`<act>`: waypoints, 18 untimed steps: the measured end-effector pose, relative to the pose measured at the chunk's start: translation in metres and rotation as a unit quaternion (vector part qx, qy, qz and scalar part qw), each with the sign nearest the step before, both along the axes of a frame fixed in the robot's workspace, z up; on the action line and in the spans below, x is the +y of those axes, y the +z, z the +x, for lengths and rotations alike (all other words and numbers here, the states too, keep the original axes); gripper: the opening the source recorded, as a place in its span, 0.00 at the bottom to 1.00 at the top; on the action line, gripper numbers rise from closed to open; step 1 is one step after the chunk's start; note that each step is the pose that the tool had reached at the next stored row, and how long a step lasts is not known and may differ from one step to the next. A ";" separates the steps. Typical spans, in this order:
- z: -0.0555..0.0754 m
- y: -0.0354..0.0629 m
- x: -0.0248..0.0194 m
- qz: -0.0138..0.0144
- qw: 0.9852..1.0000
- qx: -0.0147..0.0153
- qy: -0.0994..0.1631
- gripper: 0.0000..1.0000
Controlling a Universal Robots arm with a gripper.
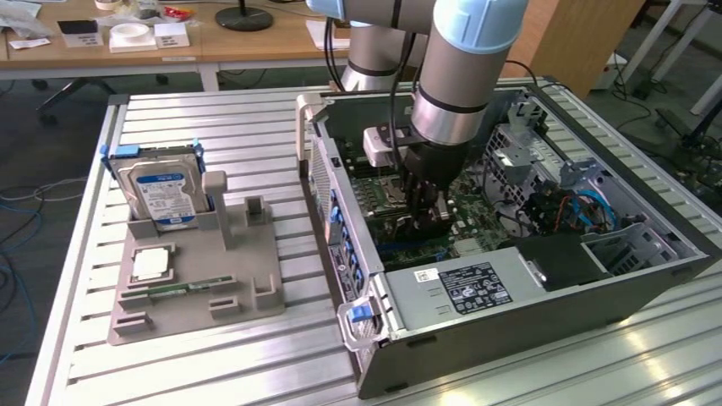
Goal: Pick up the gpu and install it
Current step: 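Insert the gpu into the slot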
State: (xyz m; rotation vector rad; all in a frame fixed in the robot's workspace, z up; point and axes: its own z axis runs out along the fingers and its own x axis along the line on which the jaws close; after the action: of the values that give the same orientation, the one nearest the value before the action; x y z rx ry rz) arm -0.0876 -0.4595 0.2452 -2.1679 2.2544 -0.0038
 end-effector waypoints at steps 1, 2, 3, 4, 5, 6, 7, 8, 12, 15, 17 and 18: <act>0.000 0.0001 0.0000 0.000 1.000 0.000 0.000 0.27; 0.000 0.0001 0.0000 0.000 1.000 0.000 0.000 0.27; 0.000 0.0000 -0.0001 0.001 1.000 0.000 0.000 0.27; 0.000 -0.0001 -0.0001 0.001 1.000 0.000 0.000 0.27; 0.000 -0.0001 0.0000 0.001 1.000 0.000 0.000 0.27; 0.000 -0.0002 0.0000 0.002 1.000 0.000 0.000 0.27; 0.000 -0.0003 0.0000 0.002 1.000 0.000 0.000 0.27; 0.000 -0.0003 0.0000 0.002 1.000 0.000 0.000 0.27; 0.000 -0.0004 0.0000 0.002 1.000 0.000 0.000 0.27; 0.000 -0.0016 0.0000 0.002 1.000 0.000 0.000 0.27; 0.000 -0.0027 -0.0001 0.002 1.000 0.000 0.000 0.27; 0.000 -0.0027 -0.0001 0.002 1.000 0.000 0.000 0.27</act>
State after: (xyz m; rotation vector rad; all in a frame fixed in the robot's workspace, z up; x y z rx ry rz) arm -0.0876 -0.4596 0.2426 -2.1666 2.2530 -0.0001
